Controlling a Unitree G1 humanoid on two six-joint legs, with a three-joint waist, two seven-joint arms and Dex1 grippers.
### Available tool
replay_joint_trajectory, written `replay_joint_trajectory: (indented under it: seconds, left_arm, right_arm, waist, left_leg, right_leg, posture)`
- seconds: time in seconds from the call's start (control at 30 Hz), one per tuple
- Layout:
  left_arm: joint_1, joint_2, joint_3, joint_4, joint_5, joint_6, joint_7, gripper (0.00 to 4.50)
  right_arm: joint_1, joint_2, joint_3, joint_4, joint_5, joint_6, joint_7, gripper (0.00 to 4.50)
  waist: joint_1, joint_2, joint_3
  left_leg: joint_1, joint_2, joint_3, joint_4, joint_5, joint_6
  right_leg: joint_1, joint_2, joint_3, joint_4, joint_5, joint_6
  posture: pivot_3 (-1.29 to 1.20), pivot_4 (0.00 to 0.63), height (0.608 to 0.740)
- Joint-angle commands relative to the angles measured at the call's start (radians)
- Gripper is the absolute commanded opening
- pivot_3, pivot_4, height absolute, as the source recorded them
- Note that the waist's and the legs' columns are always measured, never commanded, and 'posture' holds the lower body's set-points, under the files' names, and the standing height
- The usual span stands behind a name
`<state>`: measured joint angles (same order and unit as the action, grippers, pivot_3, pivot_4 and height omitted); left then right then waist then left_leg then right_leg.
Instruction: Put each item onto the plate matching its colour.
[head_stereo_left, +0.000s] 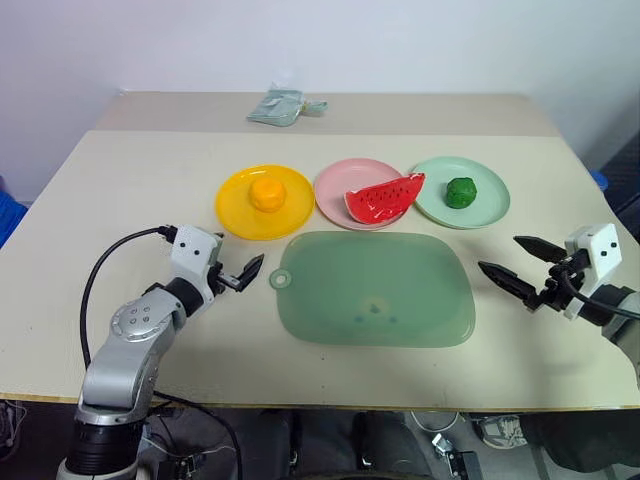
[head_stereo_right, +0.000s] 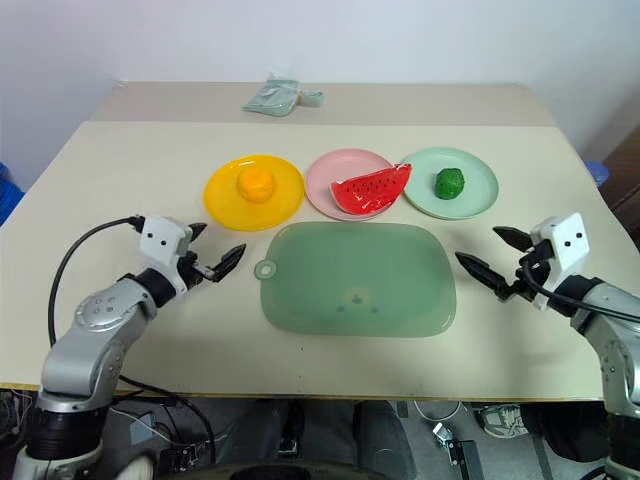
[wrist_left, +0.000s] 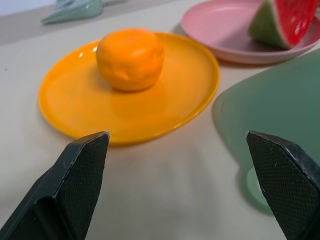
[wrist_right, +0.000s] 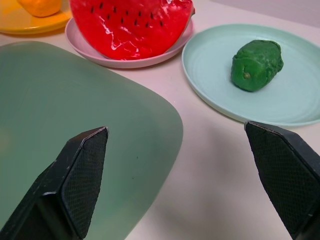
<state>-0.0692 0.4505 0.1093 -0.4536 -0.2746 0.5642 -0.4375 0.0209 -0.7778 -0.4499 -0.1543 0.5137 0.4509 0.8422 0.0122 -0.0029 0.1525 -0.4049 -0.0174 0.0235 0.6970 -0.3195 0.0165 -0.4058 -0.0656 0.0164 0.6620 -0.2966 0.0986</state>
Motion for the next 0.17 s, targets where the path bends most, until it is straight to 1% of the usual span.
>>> replay_joint_trajectory:
  seconds: [0.03,0.17]
  left_arm:
    - [0.021,0.017,0.032,-0.045,-0.019,0.0,-0.008,4.5]
    - [0.017,0.024,0.05,-0.049,-0.032,-0.003,-0.007,4.5]
  right_arm:
    - [-0.01,-0.01,-0.01,-0.005,0.004,-0.013,0.006,4.46]
    - [-0.05,-0.009,0.013,0.019,0.0,-0.018,0.004,4.46]
  waist:
    - [-0.001,0.0,0.0]
    - [-0.002,0.0,0.0]
  left_leg:
    - [0.0,0.0,0.0,0.0,0.0,0.0]
    - [0.0,0.0,0.0,-0.001,0.0,0.0]
  right_leg:
    - [0.0,0.0,0.0,0.0,0.0,0.0]
    - [0.0,0.0,0.0,0.0,0.0,0.0]
  posture:
    - [0.0,0.15,0.74]
    - [0.0,0.15,0.74]
